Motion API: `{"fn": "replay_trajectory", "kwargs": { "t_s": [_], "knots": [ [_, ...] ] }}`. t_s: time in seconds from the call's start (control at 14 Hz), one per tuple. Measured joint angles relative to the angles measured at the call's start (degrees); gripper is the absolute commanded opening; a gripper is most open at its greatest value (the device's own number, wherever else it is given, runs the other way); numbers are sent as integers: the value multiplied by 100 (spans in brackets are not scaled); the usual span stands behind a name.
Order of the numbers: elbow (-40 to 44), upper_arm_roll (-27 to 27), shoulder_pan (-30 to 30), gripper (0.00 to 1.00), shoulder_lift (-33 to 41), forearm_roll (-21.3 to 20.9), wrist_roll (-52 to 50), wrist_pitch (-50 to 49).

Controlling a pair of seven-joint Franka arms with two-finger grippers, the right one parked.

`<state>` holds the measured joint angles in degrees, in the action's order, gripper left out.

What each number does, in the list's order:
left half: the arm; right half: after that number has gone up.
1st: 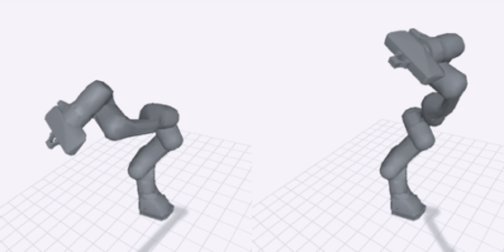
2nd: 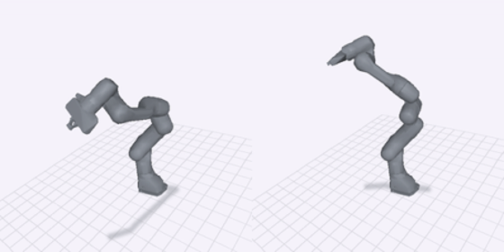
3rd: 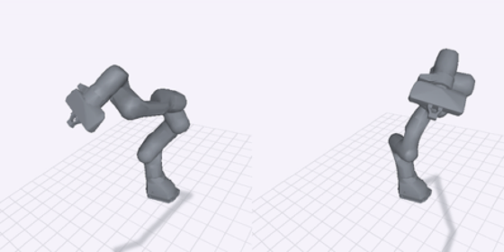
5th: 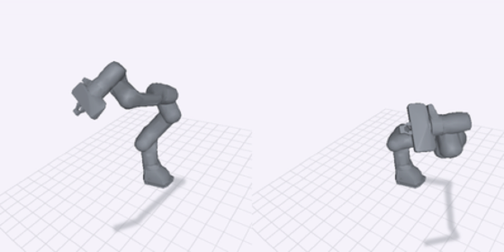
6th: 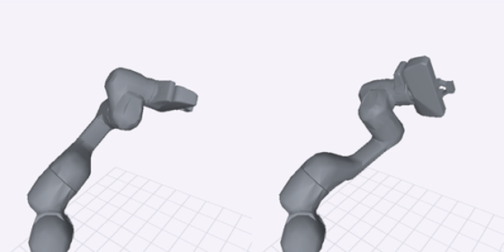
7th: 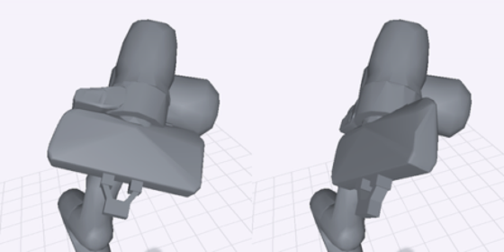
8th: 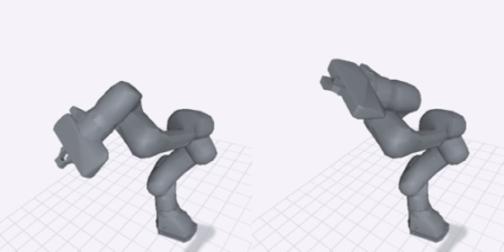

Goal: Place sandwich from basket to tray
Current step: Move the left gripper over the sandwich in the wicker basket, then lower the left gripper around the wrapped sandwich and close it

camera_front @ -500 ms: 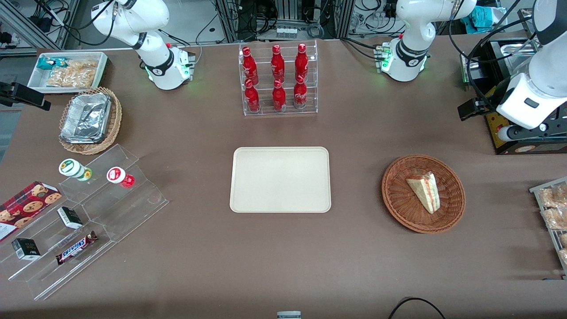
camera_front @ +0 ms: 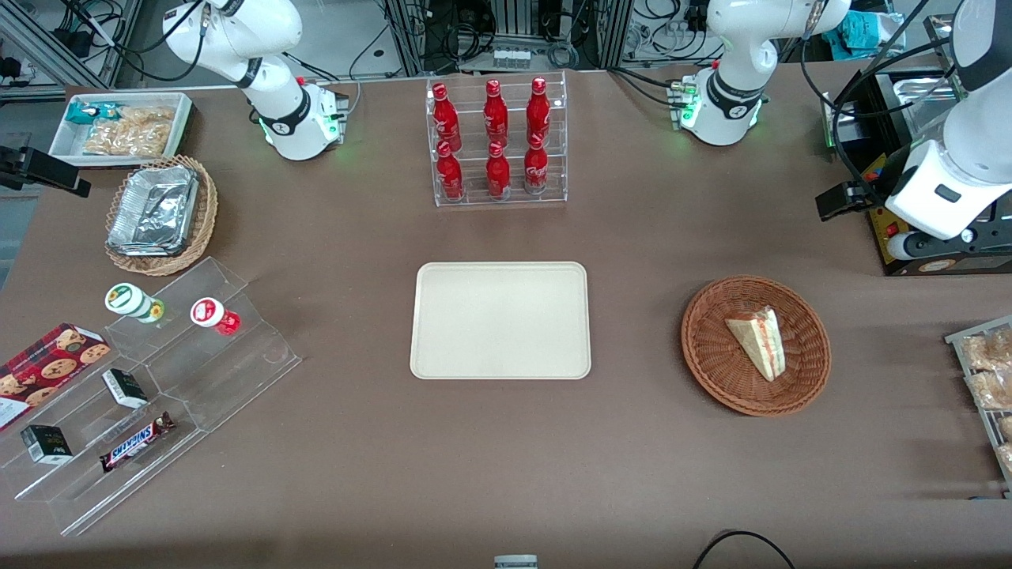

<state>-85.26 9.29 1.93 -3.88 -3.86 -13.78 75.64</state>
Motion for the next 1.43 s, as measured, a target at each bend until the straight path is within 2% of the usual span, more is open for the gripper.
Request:
{"fn": "replay_trajectory", "kwargs": {
  "t_s": [0.29,0.57,0.86,1.43],
  "knots": [
    [-1,-30,11,100,-172,-1,-38,-2],
    [-37,-69,49,100,-874,-5,-723,324],
    [-789,-71,173,100,-1441,7,-953,1773],
    [-2457,-72,310,100,-1482,148,-1184,4138]
  ]
}}
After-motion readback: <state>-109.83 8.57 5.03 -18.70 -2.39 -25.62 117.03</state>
